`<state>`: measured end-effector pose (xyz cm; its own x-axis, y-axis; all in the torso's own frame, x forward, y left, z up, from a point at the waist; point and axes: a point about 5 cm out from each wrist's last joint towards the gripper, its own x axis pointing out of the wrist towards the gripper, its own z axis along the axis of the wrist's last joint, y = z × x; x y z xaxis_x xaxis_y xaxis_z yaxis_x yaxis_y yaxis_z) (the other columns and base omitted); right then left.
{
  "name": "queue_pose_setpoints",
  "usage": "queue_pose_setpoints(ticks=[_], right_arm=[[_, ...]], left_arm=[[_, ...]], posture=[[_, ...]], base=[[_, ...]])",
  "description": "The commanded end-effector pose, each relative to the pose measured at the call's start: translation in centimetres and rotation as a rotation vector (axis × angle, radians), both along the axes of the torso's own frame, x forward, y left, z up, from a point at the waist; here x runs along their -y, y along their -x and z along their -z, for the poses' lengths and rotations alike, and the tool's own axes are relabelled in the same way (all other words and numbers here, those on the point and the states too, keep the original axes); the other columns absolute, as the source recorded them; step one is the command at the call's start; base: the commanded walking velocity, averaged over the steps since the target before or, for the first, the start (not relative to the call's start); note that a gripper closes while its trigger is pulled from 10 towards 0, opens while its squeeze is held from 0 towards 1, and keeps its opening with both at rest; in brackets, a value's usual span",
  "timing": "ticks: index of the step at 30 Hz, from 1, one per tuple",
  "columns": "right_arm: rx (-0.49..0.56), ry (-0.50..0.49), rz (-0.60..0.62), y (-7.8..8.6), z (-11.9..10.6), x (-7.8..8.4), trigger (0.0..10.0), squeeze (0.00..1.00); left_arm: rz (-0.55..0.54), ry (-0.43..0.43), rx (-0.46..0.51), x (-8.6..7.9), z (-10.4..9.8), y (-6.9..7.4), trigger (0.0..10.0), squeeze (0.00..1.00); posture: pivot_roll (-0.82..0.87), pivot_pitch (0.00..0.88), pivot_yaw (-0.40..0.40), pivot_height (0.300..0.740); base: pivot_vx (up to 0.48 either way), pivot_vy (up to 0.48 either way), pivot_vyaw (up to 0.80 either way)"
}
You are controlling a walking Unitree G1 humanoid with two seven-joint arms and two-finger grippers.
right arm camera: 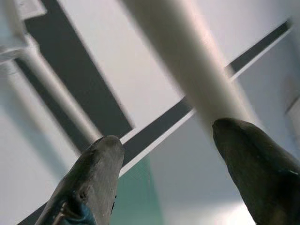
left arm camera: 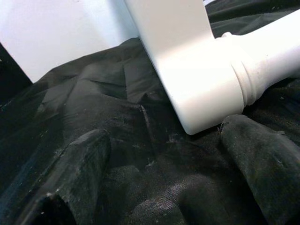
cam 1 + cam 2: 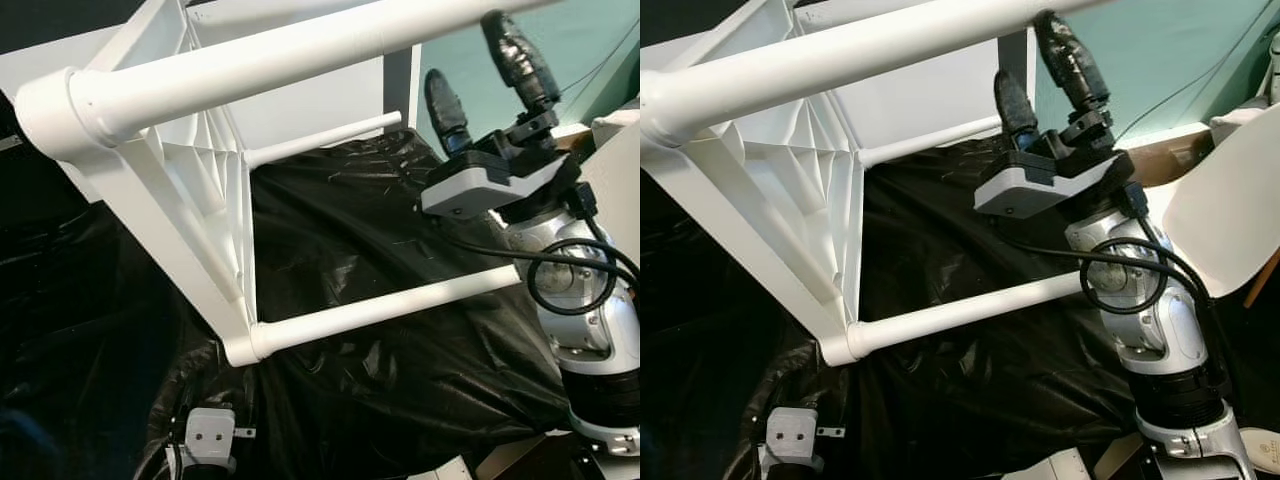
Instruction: Building children table
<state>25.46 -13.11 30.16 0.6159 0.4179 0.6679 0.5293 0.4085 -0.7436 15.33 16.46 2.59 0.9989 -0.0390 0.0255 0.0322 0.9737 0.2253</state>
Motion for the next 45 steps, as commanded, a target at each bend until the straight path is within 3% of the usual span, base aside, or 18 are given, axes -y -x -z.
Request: queue_pose_setpoints(ticks=[1,5,7,9,17,19,20,22,24,25,26,30,32,36,44,45], right_arm=[[-0.053,-0.048,0.018,0.0,0.2,0.6,10.0,0.0],[-0.091,-0.067,0.031,-0.1,0.7,1.0,10.0,0.0],[-0.19,-0.109,0.04,0.1,2.0,1.3,10.0,0.0],[-0.226,-0.117,0.04,0.2,2.5,1.4,10.0,0.0],[-0.293,-0.127,-0.014,0.4,3.8,1.0,10.0,0.0],[-0.445,-0.299,-0.096,0.2,5.4,1.0,10.0,0.0],[-0.445,-0.299,-0.096,0.2,5.4,1.0,10.0,0.0],[-0.687,-0.56,-0.234,0.1,8.2,0.8,10.0,0.0],[-0.833,-0.736,-0.259,0.0,10.7,1.2,10.0,0.0],[-0.833,-0.736,-0.259,0.0,10.7,1.2,10.0,0.0],[-0.892,-0.807,-0.225,-0.1,12.3,1.9,10.0,0.0],[-0.94,-0.834,-0.162,0.0,14.3,2.7,10.0,0.0],[-0.935,-0.78,-0.133,0.3,15.1,2.8,10.0,0.0],[-0.934,-0.762,-0.126,0.4,15.7,2.6,10.0,0.0],[-0.902,-0.823,-0.219,0.1,15.8,2.0,10.0,0.0],[-0.883,-0.775,-0.215,0.1,15.6,1.7,10.0,0.0]], left_arm=[[-0.037,-0.018,-0.065,-0.4,1.2,0.9,10.0,0.0],[-0.033,-0.02,-0.066,-0.4,1.3,0.9,10.0,0.0],[-0.02,-0.026,-0.064,-0.5,1.3,0.7,10.0,0.0],[-0.016,-0.028,-0.061,-0.5,1.2,0.5,10.0,0.0],[0.006,-0.027,-0.032,-0.5,0.6,-0.3,10.0,0.0],[0.007,-0.02,-0.019,-0.4,0.2,-0.4,10.0,0.0],[0.007,-0.02,-0.019,-0.4,0.2,-0.4,10.0,0.0],[0.009,0.002,0.011,-0.1,-0.6,-0.7,10.0,0.0],[0.008,0.03,0.053,0.4,-1.8,-1.3,10.0,0.0],[0.008,0.03,0.053,0.4,-1.8,-1.3,10.0,0.0],[0.006,0.049,0.08,0.7,-2.6,-1.7,10.0,0.0],[-0.001,0.089,0.119,1.1,-3.7,-2.1,10.0,0.0],[0.009,0.131,0.14,1.4,-4.6,-2.3,10.0,0.0],[0.016,0.148,0.147,1.6,-5.1,-2.3,10.0,0.0],[-0.037,0.158,0.129,1.0,-5.1,-2.3,10.0,0.0],[-0.059,0.164,0.118,0.8,-4.9,-2.3,10.0,0.0]], posture=[[-0.1,0.005,0.088,0.74],[-0.1,0.005,0.09,0.74],[-0.12,0.004,0.099,0.74],[-0.12,0.003,0.101,0.74],[-0.13,0.001,0.111,0.74],[-0.12,0.0,0.11,0.74],[-0.12,0.0,0.11,0.74],[-0.12,0.0,0.11,0.74],[-0.11,0.0,0.105,0.74],[-0.11,0.0,0.105,0.74],[-0.1,0.0,0.103,0.74],[-0.09,0.0,0.097,0.74],[-0.08,0.0,0.095,0.74],[-0.07,0.0,0.095,0.74],[-0.06,0.0,0.097,0.74],[-0.06,0.0,0.099,0.74]], base=[[0.0,0.0,0.0],[0.0,0.0,0.0],[0.0,0.0,0.0],[0.0,0.0,0.0],[0.0,0.0,0.0],[0.0,0.0,0.0],[0.0,0.0,0.0],[0.0,0.0,0.0],[0.0,0.0,0.0],[0.0,0.0,0.0],[0.0,0.0,0.0],[0.0,0.0,0.0],[0.0,0.0,0.0],[0.0,0.0,0.0],[0.0,0.0,0.0],[0.0,0.0,0.0]])
